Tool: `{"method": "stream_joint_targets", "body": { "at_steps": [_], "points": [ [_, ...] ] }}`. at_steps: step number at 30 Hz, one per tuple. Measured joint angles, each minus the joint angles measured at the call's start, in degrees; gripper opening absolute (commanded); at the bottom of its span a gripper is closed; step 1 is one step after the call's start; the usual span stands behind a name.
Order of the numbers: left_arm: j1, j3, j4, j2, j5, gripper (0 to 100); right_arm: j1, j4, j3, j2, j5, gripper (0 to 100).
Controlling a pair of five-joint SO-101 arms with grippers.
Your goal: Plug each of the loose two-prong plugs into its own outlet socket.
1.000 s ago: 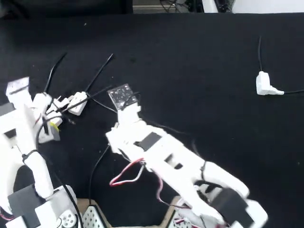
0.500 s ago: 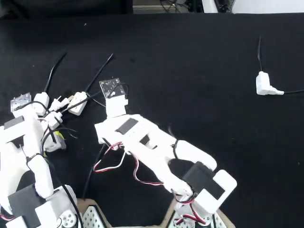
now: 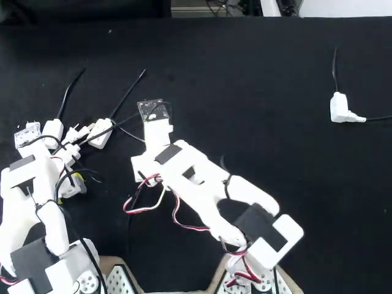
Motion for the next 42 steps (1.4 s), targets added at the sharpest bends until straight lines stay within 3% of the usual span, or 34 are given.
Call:
{"method": "stream_joint_targets", "body": {
  "at_steps": [18,26,31,42],
  "points": [
    [0.0,0.0,0.0,0.0,0.6,22,-0.1,4.5,-7.9,6.6,-0.2,16.9],
    [0.0,0.0,0.0,0.0,0.6,22,0.2,5.1,-7.9,6.6,0.0,1.6],
    [0.0,0.0,0.0,0.0,0.6,22,0.2,6.0,-7.8,5.8,4.4,1.5],
    [0.0,0.0,0.0,0.0,0.6,22,2.6,20.3,-7.8,-11.2,16.4,1.5]
  ]
}}
